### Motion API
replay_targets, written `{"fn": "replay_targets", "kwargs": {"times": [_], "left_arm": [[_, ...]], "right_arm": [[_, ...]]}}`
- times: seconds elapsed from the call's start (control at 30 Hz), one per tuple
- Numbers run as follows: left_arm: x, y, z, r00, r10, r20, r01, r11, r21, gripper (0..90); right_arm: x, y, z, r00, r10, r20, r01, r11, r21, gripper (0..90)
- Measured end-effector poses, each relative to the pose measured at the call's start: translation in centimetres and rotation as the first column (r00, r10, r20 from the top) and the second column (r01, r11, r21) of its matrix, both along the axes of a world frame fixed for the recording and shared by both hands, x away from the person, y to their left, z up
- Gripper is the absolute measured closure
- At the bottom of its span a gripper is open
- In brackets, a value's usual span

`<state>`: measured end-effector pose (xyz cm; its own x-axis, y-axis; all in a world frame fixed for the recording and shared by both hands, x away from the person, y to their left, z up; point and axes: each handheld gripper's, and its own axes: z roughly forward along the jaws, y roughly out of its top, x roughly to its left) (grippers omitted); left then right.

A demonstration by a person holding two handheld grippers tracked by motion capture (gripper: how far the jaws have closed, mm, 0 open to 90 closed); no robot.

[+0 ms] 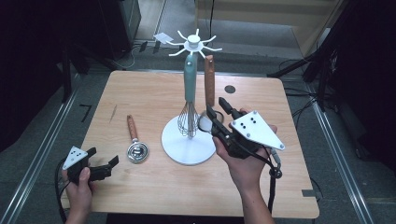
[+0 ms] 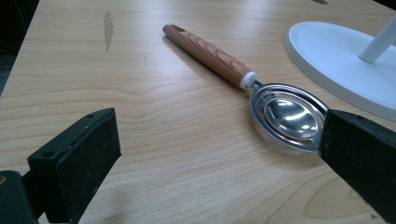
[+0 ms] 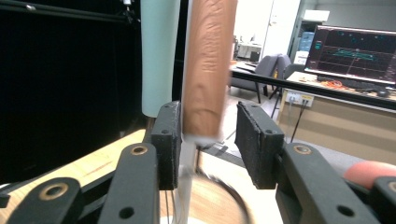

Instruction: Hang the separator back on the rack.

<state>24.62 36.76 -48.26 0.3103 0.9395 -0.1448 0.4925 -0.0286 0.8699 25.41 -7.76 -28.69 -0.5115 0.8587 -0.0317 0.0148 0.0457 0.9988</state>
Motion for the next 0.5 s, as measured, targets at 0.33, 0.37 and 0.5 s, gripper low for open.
{"fn": "replay_targets", "kwargs": {"times": [0.33,0.37,0.5], "left_arm": [[0.0,0.0,0.0,1.0,0.001,0.0,-0.001,1.0,0.001,0.0],[0.0,0.0,0.0,1.0,0.001,0.0,-0.001,1.0,0.0,0.0],[0.0,0.0,0.0,1.0,0.002,0.0,-0.002,1.0,0.002,0.0]], "right_arm": [[1.0,-0.6,-0.7,0.9991,0.042,-0.002,-0.042,0.997,0.069,87.5],[1.1,-0.6,-0.7,0.9991,0.043,-0.006,-0.043,0.996,0.075,90.0],[2.0,-0.7,-0.9,0.9987,0.052,-0.004,-0.051,0.992,0.116,90.0]]}}
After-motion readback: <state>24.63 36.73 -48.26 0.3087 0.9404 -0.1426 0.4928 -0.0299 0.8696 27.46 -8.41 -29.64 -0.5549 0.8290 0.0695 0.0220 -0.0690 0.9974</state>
